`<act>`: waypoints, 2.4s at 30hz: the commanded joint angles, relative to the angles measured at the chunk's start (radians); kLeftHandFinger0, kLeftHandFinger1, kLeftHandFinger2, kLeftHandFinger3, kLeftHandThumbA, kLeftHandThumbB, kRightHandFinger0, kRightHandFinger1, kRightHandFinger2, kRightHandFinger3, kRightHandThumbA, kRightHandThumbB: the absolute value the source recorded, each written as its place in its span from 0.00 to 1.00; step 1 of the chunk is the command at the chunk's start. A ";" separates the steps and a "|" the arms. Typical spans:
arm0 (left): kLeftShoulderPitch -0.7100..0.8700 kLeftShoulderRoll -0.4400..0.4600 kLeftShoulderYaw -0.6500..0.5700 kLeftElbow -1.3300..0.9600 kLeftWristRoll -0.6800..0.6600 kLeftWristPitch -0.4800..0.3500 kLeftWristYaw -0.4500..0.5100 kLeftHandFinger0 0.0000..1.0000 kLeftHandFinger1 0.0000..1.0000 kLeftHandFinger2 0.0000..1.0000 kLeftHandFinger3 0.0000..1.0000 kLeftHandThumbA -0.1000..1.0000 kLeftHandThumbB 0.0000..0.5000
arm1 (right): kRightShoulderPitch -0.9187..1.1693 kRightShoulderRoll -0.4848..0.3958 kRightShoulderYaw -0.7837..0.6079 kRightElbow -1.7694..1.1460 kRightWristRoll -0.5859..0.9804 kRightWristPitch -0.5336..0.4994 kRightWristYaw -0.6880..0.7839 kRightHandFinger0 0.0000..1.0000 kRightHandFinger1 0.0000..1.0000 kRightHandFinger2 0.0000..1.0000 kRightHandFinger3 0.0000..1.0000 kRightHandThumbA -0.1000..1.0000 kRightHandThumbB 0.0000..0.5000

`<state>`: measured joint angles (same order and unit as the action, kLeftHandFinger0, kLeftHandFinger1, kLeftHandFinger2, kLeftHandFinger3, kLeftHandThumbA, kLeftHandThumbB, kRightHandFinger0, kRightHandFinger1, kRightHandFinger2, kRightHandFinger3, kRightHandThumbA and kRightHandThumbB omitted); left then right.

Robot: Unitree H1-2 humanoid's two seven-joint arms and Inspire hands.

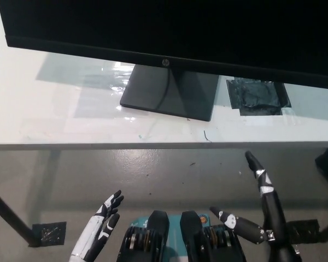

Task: The monitor is being placed at the center of the desk and the robot uses its right hand to grab on the right side of the monitor and tilt the angle of the montior sideways.

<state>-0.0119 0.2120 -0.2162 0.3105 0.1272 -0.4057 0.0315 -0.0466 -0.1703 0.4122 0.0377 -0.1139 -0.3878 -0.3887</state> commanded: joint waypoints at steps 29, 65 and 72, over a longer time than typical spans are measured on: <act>-0.030 0.021 -0.003 -0.019 0.002 -0.064 0.025 1.00 1.00 1.00 1.00 1.00 0.63 | -0.272 0.176 -0.337 -0.089 1.217 0.372 0.338 1.00 1.00 1.00 1.00 1.00 0.70; -0.001 0.025 -0.019 -0.027 0.011 -0.064 0.043 1.00 1.00 1.00 1.00 1.00 0.60 | -0.472 0.288 -0.662 0.313 1.249 0.582 0.445 1.00 1.00 1.00 1.00 1.00 0.61; 0.000 0.025 -0.020 -0.021 -0.009 -0.064 0.034 1.00 1.00 1.00 1.00 1.00 0.64 | -0.539 0.278 -0.722 0.407 1.217 0.580 0.454 1.00 1.00 1.00 1.00 1.00 0.64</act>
<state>-0.0124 0.2252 -0.2312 0.3119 0.1300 -0.4291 0.0486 -0.5093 0.1055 -0.2863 0.4294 1.0991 0.1768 0.0013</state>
